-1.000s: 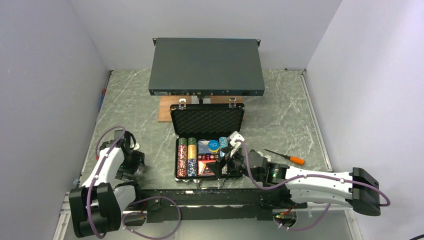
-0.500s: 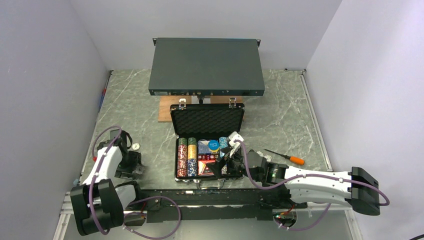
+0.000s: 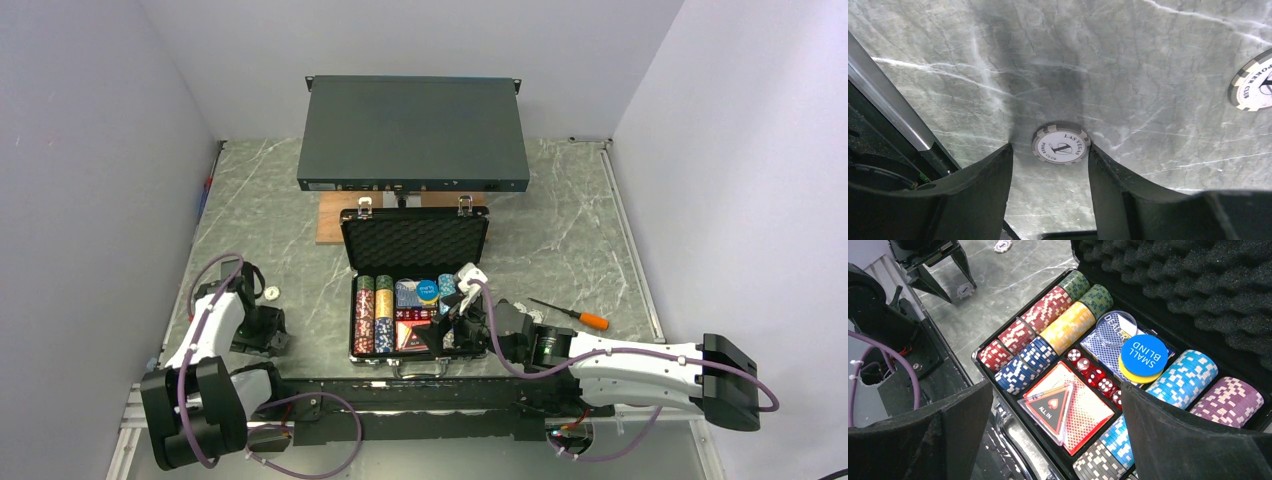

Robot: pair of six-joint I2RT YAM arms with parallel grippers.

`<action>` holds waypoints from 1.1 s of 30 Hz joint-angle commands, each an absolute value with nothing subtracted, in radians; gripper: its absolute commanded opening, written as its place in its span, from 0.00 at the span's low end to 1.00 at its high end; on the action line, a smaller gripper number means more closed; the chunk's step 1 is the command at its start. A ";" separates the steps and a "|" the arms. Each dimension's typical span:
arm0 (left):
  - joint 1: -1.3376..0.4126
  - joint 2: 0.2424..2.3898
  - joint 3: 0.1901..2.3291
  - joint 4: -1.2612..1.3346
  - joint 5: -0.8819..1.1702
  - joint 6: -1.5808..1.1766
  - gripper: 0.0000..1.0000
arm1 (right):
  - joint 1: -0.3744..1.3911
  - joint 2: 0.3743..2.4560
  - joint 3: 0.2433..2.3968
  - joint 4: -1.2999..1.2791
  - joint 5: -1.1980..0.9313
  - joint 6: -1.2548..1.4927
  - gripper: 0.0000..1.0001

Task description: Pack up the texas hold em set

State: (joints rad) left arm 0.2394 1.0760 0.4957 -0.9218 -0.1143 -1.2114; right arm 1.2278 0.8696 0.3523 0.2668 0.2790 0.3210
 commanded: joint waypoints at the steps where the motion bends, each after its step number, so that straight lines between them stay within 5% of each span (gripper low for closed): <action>1: 0.242 1.121 0.451 -0.848 -0.099 -1.219 0.57 | 1.221 0.865 0.370 0.307 0.276 0.318 1.00; 12: 0.240 1.093 0.470 -0.826 -0.101 -1.176 0.35 | 1.201 0.874 0.376 0.294 0.274 0.323 1.00; 33: -0.005 0.936 0.581 -0.874 -0.011 -1.205 0.24 | 1.131 0.983 0.441 0.244 0.237 0.350 1.00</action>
